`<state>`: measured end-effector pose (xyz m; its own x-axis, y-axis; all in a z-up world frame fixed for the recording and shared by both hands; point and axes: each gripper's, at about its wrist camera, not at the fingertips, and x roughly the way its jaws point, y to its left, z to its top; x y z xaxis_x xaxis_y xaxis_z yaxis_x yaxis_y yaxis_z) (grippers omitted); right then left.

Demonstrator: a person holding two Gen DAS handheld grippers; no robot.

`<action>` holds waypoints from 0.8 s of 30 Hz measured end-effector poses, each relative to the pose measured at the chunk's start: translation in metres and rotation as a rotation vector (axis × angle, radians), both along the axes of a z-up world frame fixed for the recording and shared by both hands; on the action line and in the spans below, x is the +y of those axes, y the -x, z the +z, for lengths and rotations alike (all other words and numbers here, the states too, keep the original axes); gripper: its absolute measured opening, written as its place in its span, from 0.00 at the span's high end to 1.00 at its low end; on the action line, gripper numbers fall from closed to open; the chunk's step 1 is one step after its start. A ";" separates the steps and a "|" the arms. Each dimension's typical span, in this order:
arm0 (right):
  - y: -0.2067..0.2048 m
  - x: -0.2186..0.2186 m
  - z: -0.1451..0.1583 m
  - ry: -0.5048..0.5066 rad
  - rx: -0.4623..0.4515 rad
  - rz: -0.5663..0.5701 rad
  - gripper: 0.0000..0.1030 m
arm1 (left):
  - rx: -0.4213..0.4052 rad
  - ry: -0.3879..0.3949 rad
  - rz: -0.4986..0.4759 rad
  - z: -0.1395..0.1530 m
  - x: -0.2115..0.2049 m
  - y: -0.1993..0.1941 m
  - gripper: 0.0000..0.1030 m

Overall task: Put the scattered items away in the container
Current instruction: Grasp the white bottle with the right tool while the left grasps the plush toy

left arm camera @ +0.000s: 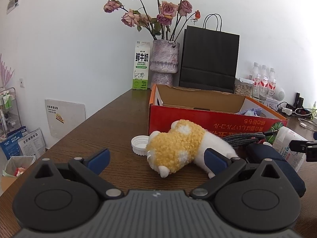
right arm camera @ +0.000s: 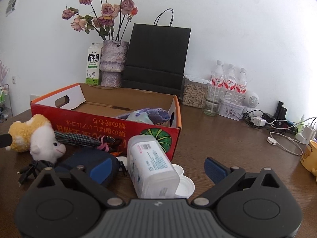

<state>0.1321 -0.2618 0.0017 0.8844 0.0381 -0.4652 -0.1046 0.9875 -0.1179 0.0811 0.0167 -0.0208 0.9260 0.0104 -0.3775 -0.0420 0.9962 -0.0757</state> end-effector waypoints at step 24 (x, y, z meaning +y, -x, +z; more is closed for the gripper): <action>0.029 -0.001 -0.014 -0.129 0.015 0.028 0.62 | 0.021 -0.045 -0.016 0.000 -0.008 -0.002 0.00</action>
